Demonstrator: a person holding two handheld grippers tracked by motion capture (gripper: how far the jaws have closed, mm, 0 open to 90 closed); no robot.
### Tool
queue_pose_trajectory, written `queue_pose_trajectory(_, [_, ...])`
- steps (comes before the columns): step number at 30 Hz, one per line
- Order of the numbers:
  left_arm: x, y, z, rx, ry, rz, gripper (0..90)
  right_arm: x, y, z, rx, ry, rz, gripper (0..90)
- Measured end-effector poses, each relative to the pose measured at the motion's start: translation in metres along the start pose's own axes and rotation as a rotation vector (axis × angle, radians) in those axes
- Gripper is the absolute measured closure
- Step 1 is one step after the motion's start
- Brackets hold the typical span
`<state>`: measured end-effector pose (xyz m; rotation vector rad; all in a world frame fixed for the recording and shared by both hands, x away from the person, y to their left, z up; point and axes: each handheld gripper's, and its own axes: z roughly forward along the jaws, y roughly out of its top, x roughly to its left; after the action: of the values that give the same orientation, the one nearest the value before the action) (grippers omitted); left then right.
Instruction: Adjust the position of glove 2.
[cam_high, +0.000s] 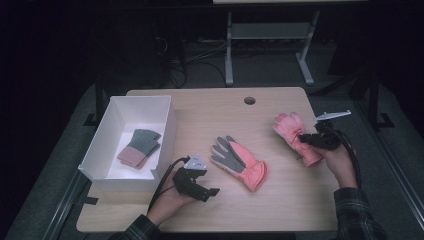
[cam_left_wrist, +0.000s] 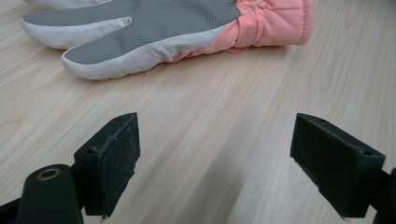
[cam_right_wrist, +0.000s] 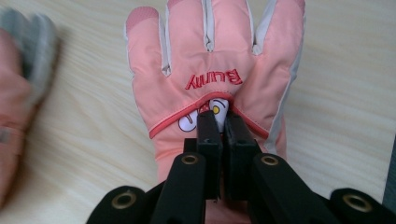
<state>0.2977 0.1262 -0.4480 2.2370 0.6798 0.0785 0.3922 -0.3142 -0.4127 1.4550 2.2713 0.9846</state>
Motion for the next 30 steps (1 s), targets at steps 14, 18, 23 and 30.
queue_pose_trajectory(14, [0.001, 0.001, 0.000, -0.004, -0.001, 0.000, 15.4, 0.048, 0.027, -0.025, -0.042, 0.098, -0.062, 86.9])
queue_pose_trajectory(18, [0.001, 0.001, -0.001, -0.001, 0.000, 0.002, 15.4, 0.065, 0.032, -0.027, -0.056, 0.130, -0.089, 86.8])
queue_pose_trajectory(23, [0.000, 0.002, 0.001, -0.004, -0.001, 0.003, 15.4, 0.091, 0.039, -0.028, -0.056, 0.164, -0.140, 86.8])
queue_pose_trajectory(30, [0.001, 0.002, -0.001, 0.000, 0.000, 0.007, 15.4, 0.123, 0.048, -0.027, -0.053, 0.200, -0.182, 86.7])
